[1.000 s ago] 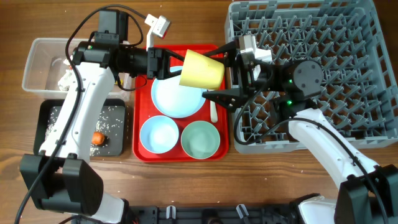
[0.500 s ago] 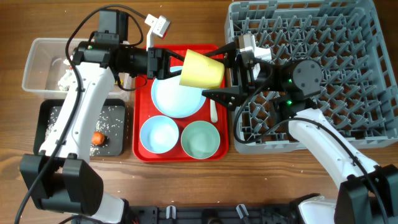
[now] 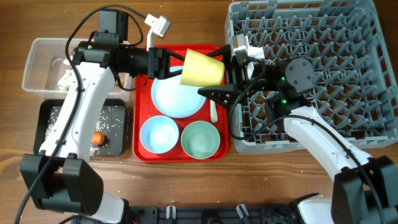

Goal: Sort waste into correct bins and load items into the dishwasher rack

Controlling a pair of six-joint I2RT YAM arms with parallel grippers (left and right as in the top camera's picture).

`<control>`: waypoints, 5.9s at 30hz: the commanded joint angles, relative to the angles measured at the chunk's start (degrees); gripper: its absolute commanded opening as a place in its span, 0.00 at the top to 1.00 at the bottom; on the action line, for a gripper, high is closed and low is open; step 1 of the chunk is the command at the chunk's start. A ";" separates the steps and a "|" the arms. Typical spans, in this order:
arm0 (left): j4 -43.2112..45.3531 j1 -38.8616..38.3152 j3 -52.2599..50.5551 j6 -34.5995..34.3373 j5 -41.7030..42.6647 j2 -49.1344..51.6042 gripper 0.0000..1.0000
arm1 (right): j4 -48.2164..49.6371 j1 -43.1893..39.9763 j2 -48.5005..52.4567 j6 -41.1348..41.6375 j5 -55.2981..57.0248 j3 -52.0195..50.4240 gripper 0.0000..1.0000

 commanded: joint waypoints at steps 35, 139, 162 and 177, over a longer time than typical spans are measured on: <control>-0.04 0.11 0.63 0.48 -10.34 0.55 0.89 | 5.03 0.66 0.63 2.34 -0.90 1.03 0.41; -1.97 -12.33 -24.57 -8.50 -40.68 0.61 0.84 | -133.17 -17.73 -6.71 -23.80 50.47 34.21 0.59; 5.53 -17.97 -28.52 -8.52 -41.07 0.66 0.84 | -133.22 -17.73 -6.71 -25.29 50.47 34.21 0.49; 7.93 -17.79 -31.47 -9.81 -40.52 0.15 0.96 | -133.22 -17.73 -6.71 -25.31 50.49 34.21 0.44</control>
